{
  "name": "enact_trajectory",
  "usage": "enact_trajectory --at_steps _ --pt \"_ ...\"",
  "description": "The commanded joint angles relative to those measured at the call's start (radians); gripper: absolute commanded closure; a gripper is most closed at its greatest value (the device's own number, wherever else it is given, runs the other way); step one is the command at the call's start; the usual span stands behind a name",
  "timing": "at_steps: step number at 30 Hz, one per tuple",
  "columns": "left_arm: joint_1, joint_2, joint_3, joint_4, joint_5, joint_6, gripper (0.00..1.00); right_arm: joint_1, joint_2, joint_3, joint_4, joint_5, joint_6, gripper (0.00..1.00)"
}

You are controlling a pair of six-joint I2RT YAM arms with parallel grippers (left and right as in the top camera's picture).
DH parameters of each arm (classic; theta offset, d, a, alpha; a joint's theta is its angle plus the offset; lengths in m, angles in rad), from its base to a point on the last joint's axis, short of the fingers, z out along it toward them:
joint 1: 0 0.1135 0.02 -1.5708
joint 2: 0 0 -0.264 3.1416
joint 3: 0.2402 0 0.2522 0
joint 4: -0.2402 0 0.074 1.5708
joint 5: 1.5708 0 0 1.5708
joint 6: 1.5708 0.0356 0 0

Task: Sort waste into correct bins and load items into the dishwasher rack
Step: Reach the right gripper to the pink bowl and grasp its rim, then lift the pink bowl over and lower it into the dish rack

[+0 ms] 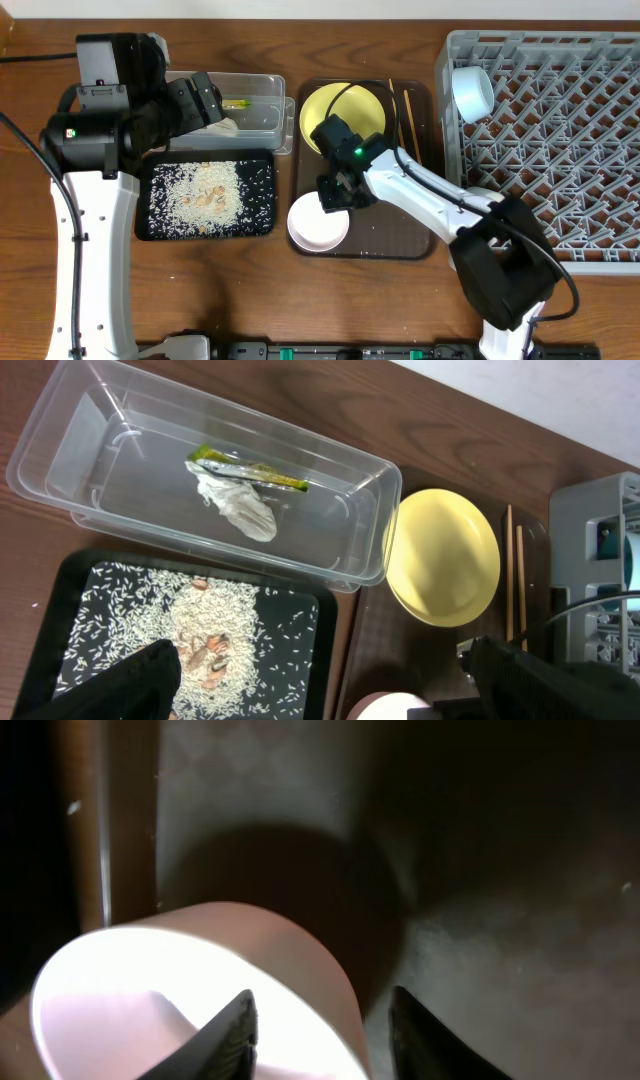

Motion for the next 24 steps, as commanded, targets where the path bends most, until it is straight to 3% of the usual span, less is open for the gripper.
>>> enact_trajectory --at_steps 1,3,6,16,24 --pt "0.004 0.002 0.013 -0.002 -0.010 0.009 0.05 -0.012 0.006 0.002 -0.001 -0.002 0.038 0.69" --pt "0.004 0.002 0.012 -0.002 -0.010 0.009 0.05 -0.013 0.006 0.002 -0.002 -0.005 0.038 0.78" --pt "0.004 0.002 0.012 -0.002 -0.010 0.009 0.05 -0.013 0.006 0.002 -0.003 -0.004 0.038 0.99" --pt "0.004 0.002 0.013 -0.002 -0.010 0.009 0.05 -0.107 -0.115 0.095 -0.110 0.084 -0.043 0.99" --pt "0.004 0.002 0.012 -0.002 -0.010 0.009 0.04 -0.269 -0.438 0.176 -0.250 0.483 -0.053 0.99"
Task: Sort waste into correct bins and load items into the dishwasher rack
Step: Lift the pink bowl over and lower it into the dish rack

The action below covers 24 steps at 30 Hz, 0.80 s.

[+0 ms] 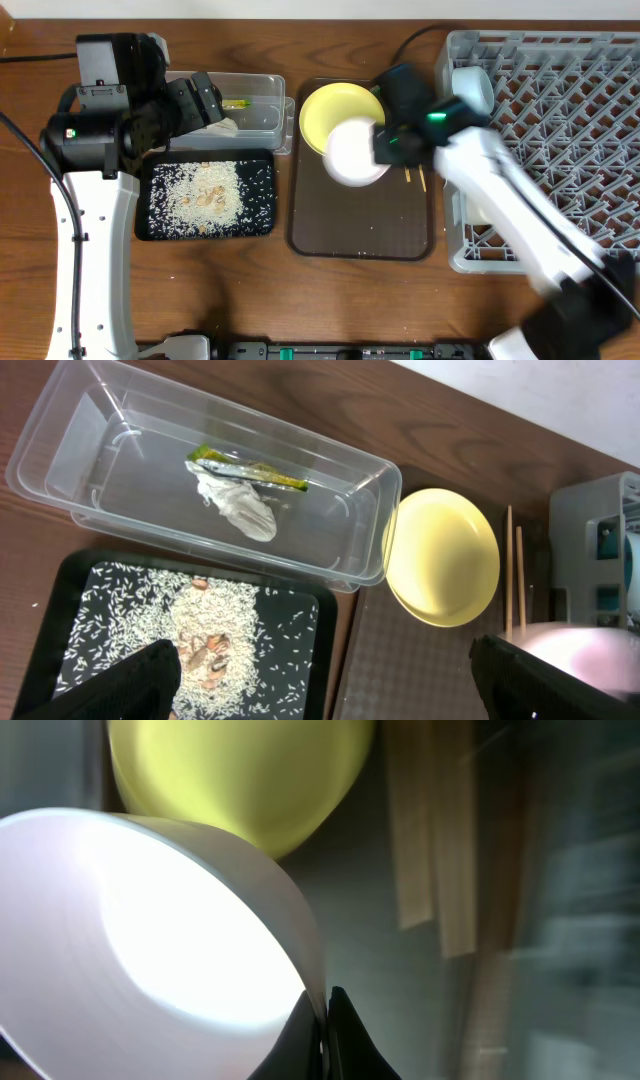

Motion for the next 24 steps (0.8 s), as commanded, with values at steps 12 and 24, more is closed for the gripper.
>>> enact_trajectory --at_steps 12,24 --pt "0.004 0.002 0.012 -0.002 -0.010 0.009 0.04 -0.103 -0.243 0.000 -0.280 0.948 -0.128 0.99" --pt "0.004 0.002 0.012 -0.002 -0.010 0.009 0.04 -0.100 0.036 -0.018 -0.299 1.294 -0.290 0.99"
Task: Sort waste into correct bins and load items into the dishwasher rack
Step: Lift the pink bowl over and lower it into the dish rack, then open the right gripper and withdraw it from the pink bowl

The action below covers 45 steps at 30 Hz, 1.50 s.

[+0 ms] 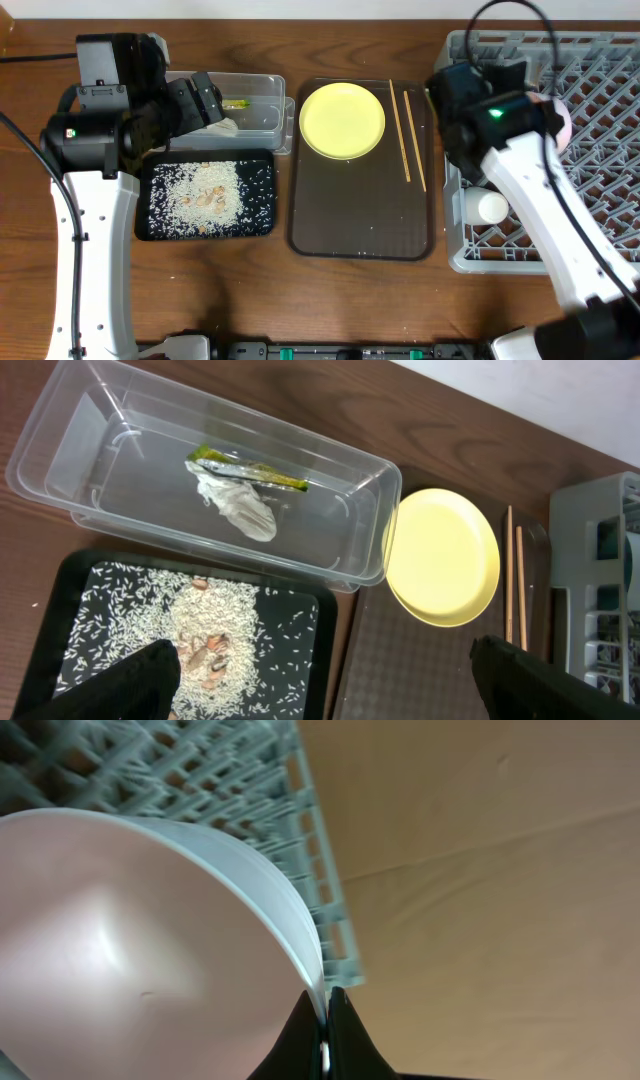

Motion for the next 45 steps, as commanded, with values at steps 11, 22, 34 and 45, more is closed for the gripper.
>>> enact_trajectory --at_steps 11,22,34,45 --pt "0.004 0.002 0.013 -0.002 -0.010 0.009 0.04 0.007 0.219 -0.011 0.034 0.159 -0.077 0.99" --pt "0.004 0.002 0.013 -0.002 -0.010 0.009 0.04 0.006 0.287 -0.011 0.138 0.085 -0.174 0.99" --pt "0.004 0.002 0.012 -0.002 -0.010 0.009 0.04 -0.033 0.294 -0.012 0.153 0.059 -0.214 0.99" --pt "0.004 0.002 0.013 -0.002 -0.010 0.009 0.04 -0.035 0.294 -0.012 0.145 0.118 -0.241 0.99"
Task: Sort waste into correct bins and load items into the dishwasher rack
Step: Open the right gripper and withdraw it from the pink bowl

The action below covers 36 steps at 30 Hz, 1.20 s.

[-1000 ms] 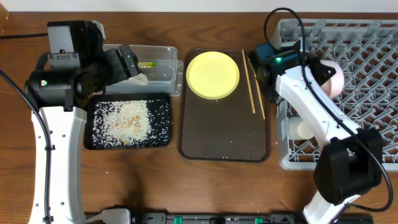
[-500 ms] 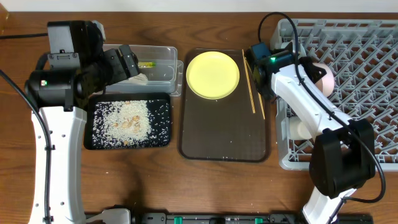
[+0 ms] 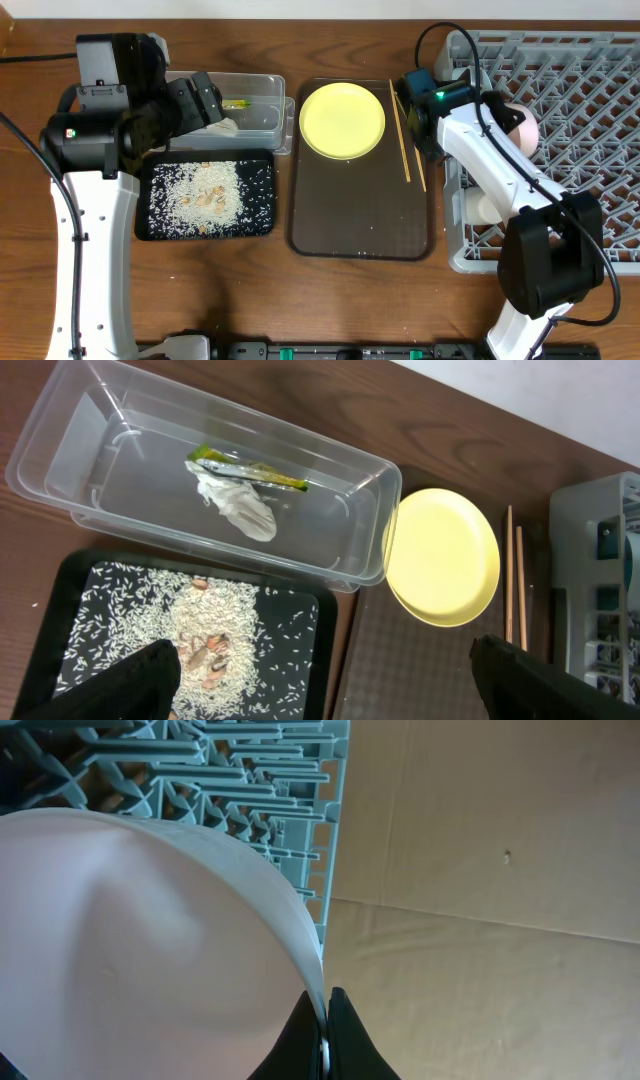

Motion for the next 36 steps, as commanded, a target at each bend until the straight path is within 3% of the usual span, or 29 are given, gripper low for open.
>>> enact_trajectory --at_steps 1,36 --pt "0.004 0.002 0.013 -0.002 -0.010 0.009 0.04 -0.031 0.010 -0.003 -0.002 0.083 -0.013 0.99" --pt "0.004 0.002 0.012 -0.002 -0.010 0.009 0.04 -0.063 0.011 -0.017 0.085 -0.049 -0.122 0.99"
